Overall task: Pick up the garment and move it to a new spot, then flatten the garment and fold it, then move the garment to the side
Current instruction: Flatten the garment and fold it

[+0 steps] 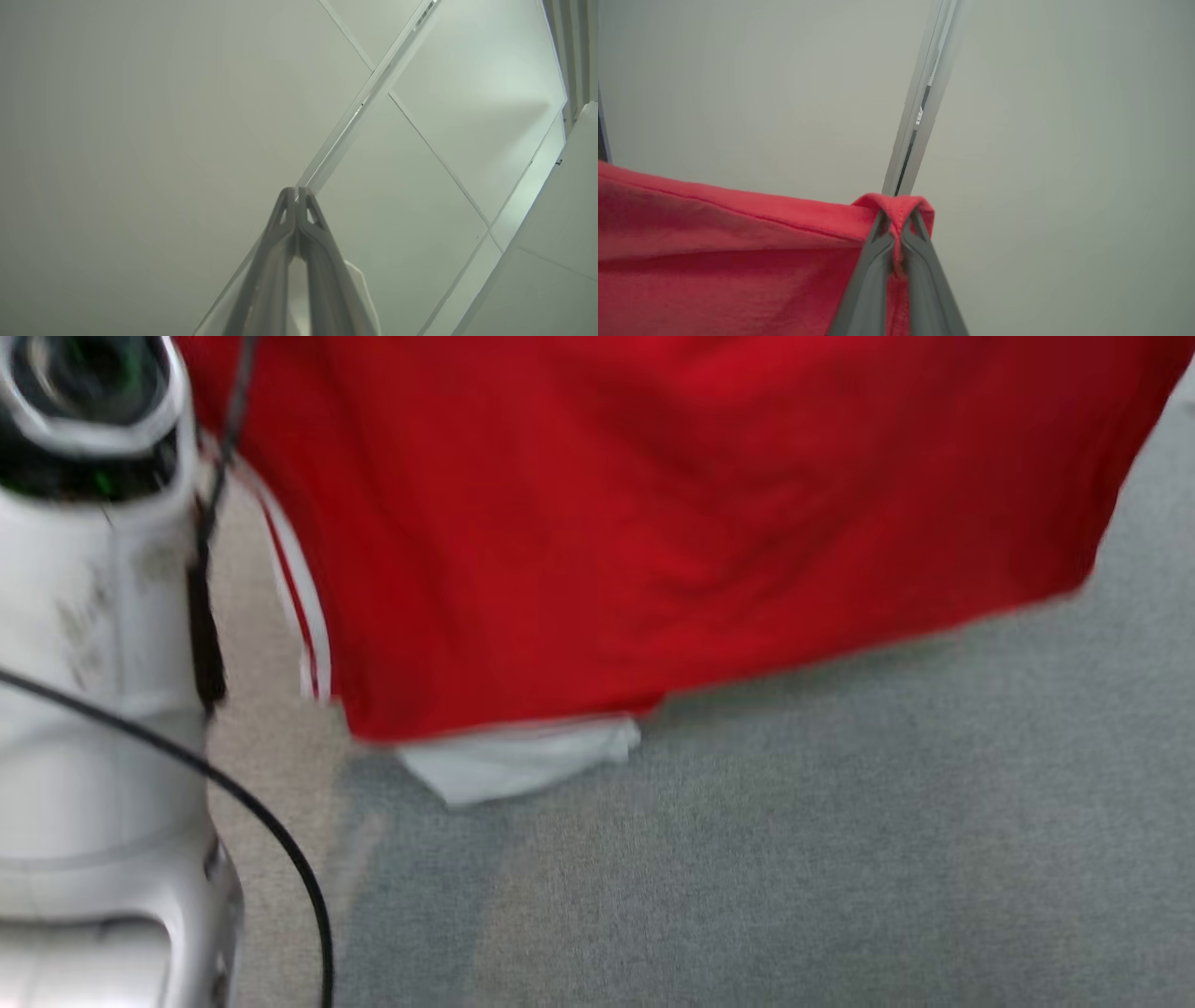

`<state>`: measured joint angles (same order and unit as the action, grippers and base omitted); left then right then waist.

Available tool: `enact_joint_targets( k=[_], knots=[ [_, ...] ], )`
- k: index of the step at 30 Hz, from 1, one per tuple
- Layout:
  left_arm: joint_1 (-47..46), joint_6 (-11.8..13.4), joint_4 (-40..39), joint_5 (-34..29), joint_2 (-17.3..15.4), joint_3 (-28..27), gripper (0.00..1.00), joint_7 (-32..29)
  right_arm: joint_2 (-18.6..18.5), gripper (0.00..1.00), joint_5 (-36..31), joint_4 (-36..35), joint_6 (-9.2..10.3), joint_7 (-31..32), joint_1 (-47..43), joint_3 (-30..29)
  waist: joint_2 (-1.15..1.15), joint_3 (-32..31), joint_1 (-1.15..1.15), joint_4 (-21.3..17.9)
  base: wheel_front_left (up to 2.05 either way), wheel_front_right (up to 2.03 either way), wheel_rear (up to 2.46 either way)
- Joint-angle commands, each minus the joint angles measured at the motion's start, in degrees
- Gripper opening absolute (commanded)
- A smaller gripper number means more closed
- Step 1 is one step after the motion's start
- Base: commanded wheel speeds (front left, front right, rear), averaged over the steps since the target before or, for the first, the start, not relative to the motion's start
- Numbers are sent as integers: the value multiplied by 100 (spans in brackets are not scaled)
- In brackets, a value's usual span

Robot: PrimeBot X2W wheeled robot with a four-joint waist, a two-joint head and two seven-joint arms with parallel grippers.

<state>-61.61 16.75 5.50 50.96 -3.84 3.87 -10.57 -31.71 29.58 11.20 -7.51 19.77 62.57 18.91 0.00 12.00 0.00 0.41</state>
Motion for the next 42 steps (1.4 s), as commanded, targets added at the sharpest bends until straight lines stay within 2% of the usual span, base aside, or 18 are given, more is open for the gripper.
enact_joint_targets(
  k=[1,5,8,12,14,17,19,22,27,32,39,42],
  knots=[
    [-506,-7,325,-44,-43,-81,0,70,82,0,146,373,4,18,426,5,0,688,0,-36,0,0,0],
    [-1378,-54,1081,49,-28,-244,0,258,385,0,307,1117,4,-245,1319,-134,0,1091,0,-43,0,0,0],
    [-2297,-229,1701,-5,-59,-360,0,636,624,0,82,1777,4,-944,2199,-217,0,1411,0,-61,0,0,0],
    [-3156,-596,2355,-63,-47,-442,0,1297,897,0,-511,2641,4,-2193,2980,-309,0,1704,0,-50,0,0,0],
    [-3417,-780,2579,98,-21,-537,0,1512,1074,0,-644,3063,4,-2678,3186,-343,0,1800,0,-31,0,0,0],
    [-3574,-1053,2865,51,11,-395,0,1740,1218,0,-598,3549,4,-3145,3322,-325,0,1964,0,72,0,0,0],
    [-3444,-1214,3056,0,19,-270,0,1847,1309,0,-446,3826,4,-3253,3175,-204,0,2074,0,148,0,0,0],
    [-3151,-1409,3314,45,24,-202,0,1992,1259,0,-432,4206,5,-3305,2855,248,0,2208,0,268,0,0,0],
    [-2439,-1713,3764,146,59,-62,0,2068,1267,0,-9,4631,5,-3380,2188,785,0,2273,0,442,0,0,0],
    [-1672,-1943,4225,-135,-36,273,0,2164,1260,0,552,4682,4,-3456,1427,1148,0,2145,0,531,0,0,0],
    [-565,-2184,4616,-592,-277,765,0,2318,1205,0,1509,4594,4,-3293,348,1664,0,1656,0,528,0,0,0],
    [-85,-2259,4739,-760,-389,1007,0,2253,1063,0,1593,4560,4,-3236,-31,2061,0,1401,0,522,0,0,0]
  ],
)
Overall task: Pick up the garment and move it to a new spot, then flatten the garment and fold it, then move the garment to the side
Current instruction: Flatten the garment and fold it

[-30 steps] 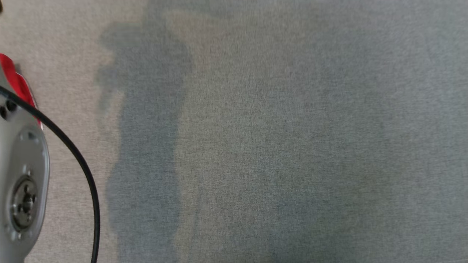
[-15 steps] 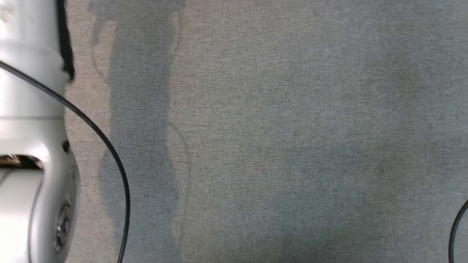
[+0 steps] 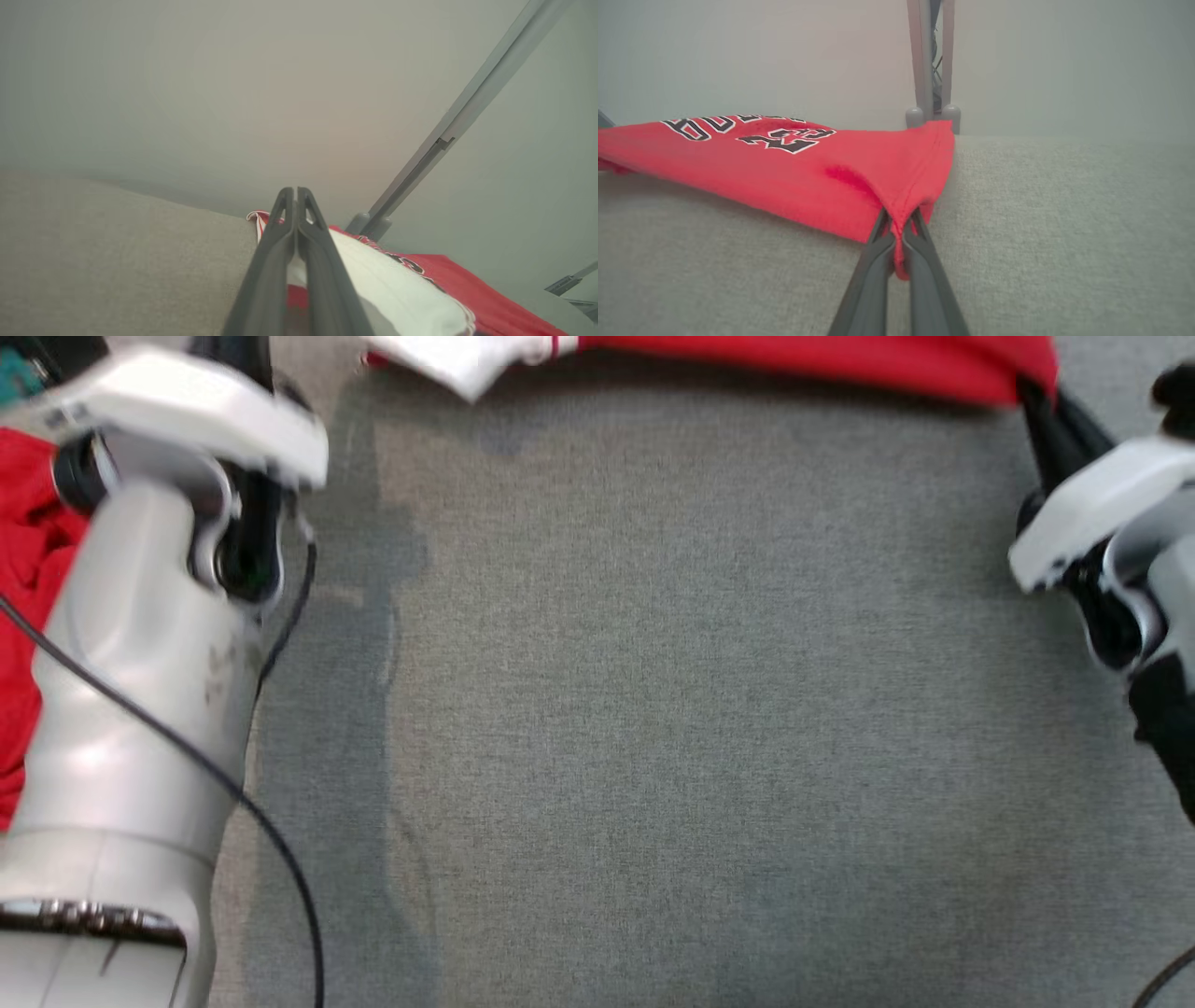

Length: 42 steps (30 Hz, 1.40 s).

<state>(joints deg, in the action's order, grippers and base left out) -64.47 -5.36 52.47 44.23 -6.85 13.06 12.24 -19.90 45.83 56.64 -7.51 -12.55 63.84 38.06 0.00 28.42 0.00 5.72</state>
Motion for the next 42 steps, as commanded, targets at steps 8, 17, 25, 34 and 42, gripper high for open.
enact_joint_targets(
  k=[8,17,25,34,42],
  knots=[
    [1249,-37,380,-503,-480,559,0,-37,-116,0,220,291,5,87,-728,834,0,-776,0,-18,0,0,0],
    [1998,-134,467,-757,-562,1064,0,-309,-337,0,654,272,7,100,-1063,1325,0,-1236,0,133,0,0,0],
    [2587,-204,-71,-851,-707,1821,0,-874,-557,0,915,228,9,14,-1291,1733,0,-1566,0,211,0,0,0],
    [3383,-212,-1582,-259,-1448,2630,0,-1763,-778,0,1199,43,9,57,-1458,2228,0,-1862,0,188,0,0,0],
    [3983,-213,-2933,467,-2143,2977,0,-2511,-1144,0,1602,-540,9,378,-1670,2805,0,-2152,0,154,0,0,0]
  ],
)
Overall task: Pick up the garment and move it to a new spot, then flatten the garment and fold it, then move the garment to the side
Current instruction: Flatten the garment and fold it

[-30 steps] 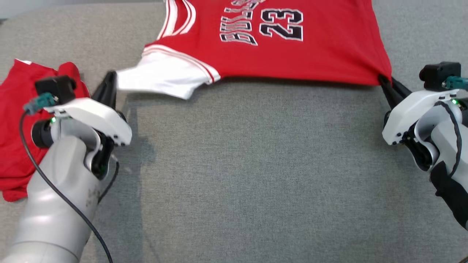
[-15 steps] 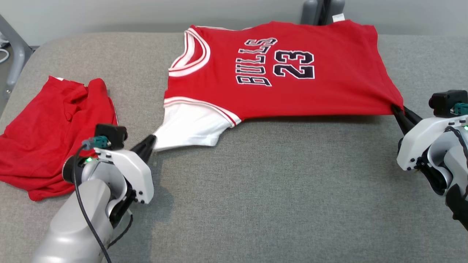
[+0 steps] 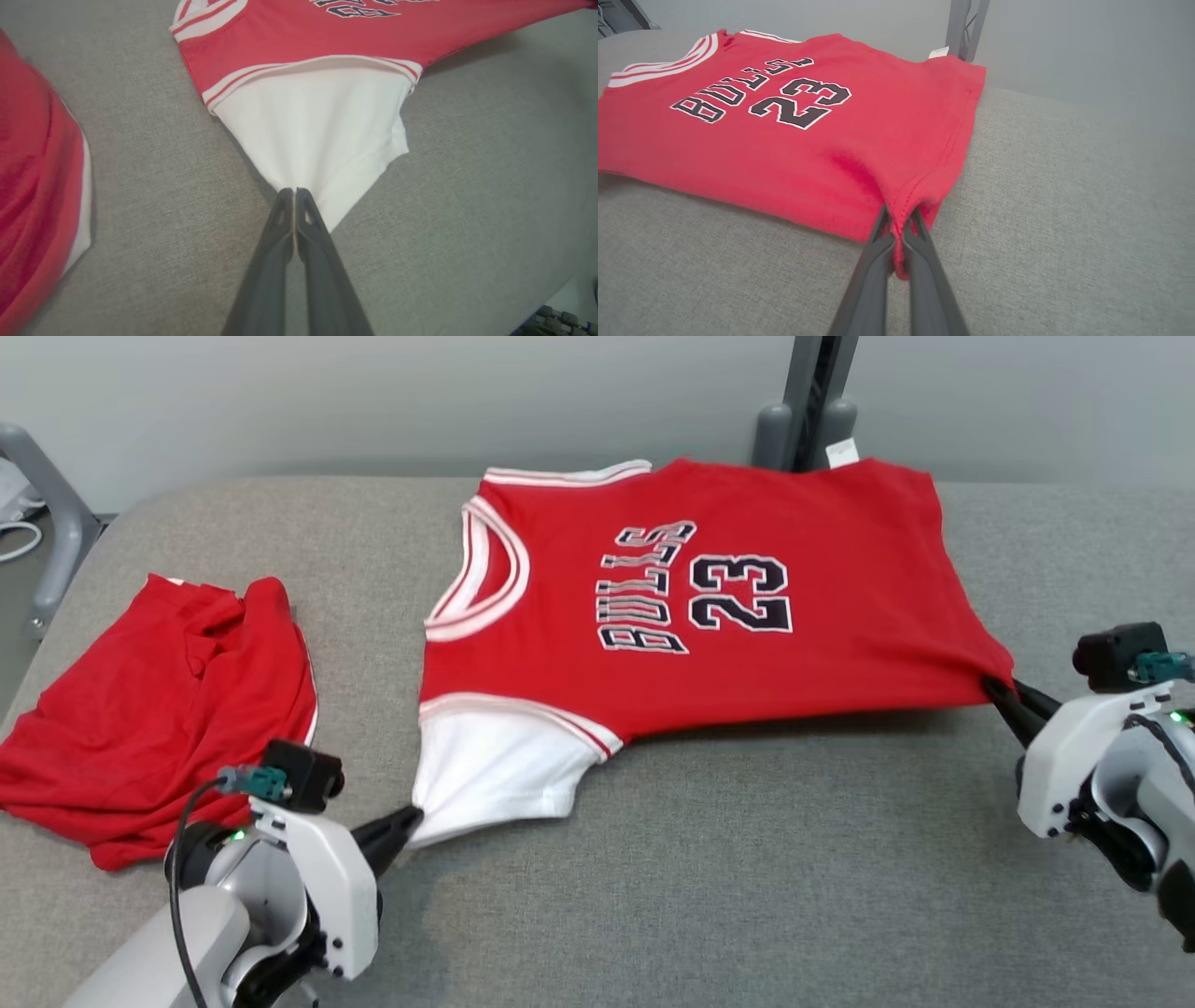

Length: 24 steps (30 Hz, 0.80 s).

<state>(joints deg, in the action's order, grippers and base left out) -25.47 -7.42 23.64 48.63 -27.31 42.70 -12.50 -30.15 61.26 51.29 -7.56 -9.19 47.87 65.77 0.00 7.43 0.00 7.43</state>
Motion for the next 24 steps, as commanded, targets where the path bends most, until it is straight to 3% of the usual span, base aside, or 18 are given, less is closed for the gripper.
enact_joint_targets(
  k=[1,14,24],
  knots=[
    [144,-6,-199,83,-171,62,0,-113,-158,0,127,-84,14,101,-108,104,0,-88,0,-30,0,0,0],
    [895,-7,-1783,1188,-1050,624,0,-840,-993,0,1303,-1515,13,1378,-570,605,0,-484,0,-245,0,0,0],
    [1290,-7,-2280,1656,-1682,808,0,-1332,-1675,0,1500,-2489,13,2297,-1023,749,0,-745,0,-370,0,0,0]
  ],
)
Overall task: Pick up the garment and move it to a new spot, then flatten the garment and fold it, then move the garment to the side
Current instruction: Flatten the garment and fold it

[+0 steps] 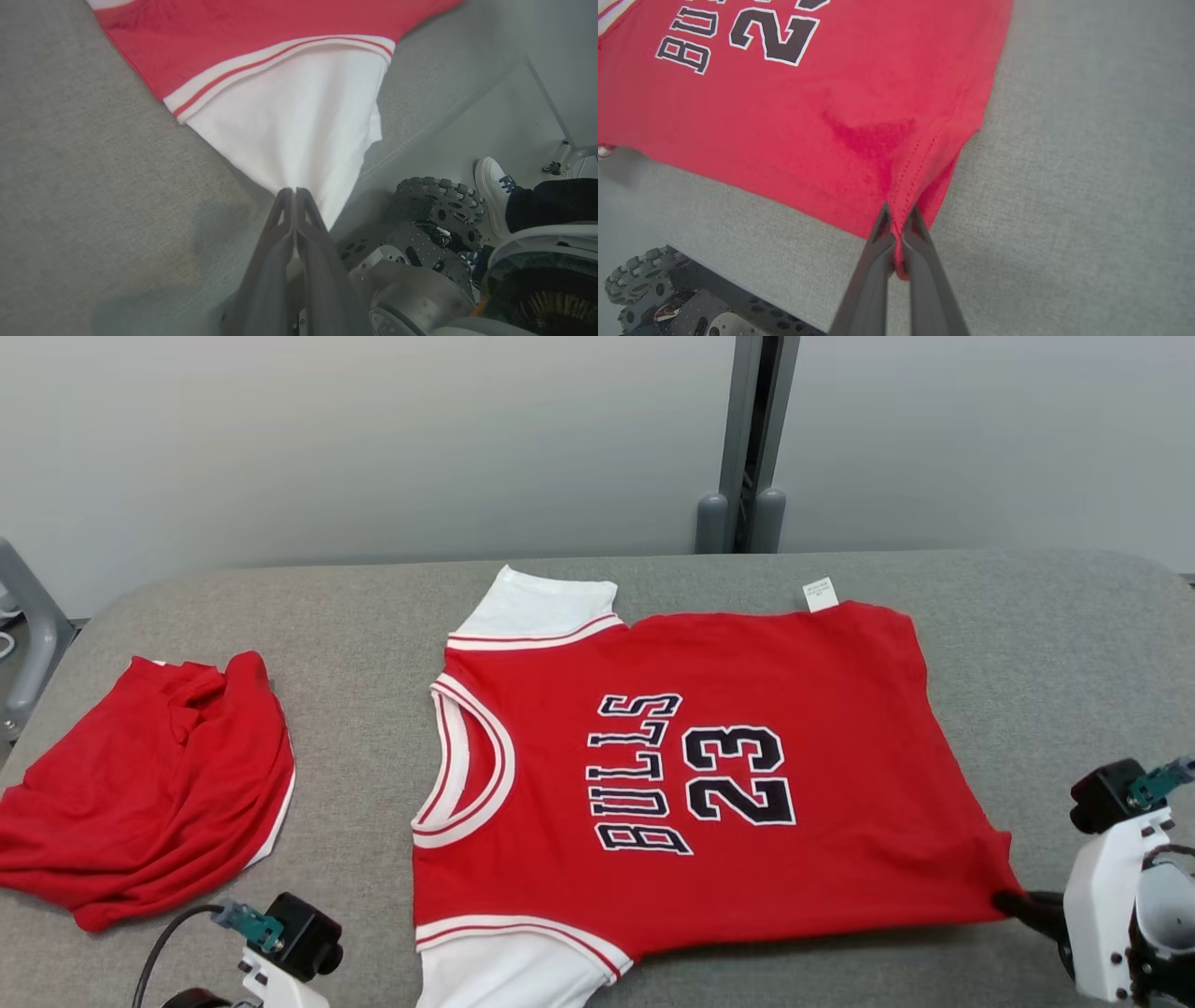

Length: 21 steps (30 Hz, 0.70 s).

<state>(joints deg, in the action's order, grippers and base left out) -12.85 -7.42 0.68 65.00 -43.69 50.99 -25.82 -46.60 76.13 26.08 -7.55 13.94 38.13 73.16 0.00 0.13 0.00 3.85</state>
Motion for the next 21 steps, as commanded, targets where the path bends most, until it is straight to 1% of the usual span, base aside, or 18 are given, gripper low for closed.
enact_joint_targets(
  k=[1,5,9,13,15,18,21],
  knots=[
    [76,-1,-32,48,-90,-6,0,-36,-99,0,40,-69,12,100,-106,11,0,-37,0,-22,0,0,0],
    [267,11,-288,124,-291,100,0,-213,-362,0,-112,-627,12,422,-306,30,0,-95,0,-76,0,0,0],
    [436,30,-601,211,-525,166,0,-358,-573,0,96,-1006,11,755,-498,31,0,-130,0,-127,0,0,0],
    [586,96,-913,283,-758,182,0,-443,-753,0,74,-1346,9,1063,-654,37,0,-151,0,-156,0,0,0],
    [658,120,-1065,344,-860,215,0,-522,-814,0,176,-1502,9,1209,-730,35,0,-148,0,-165,0,0,0],
    [703,170,-1278,388,-977,215,0,-585,-939,0,246,-1717,9,1361,-790,32,0,-138,0,-170,0,0,0],
    [707,236,-1449,442,-1010,160,0,-547,-1006,0,263,-1808,9,1331,-792,-27,0,-114,0,-177,0,0,0]
  ],
)
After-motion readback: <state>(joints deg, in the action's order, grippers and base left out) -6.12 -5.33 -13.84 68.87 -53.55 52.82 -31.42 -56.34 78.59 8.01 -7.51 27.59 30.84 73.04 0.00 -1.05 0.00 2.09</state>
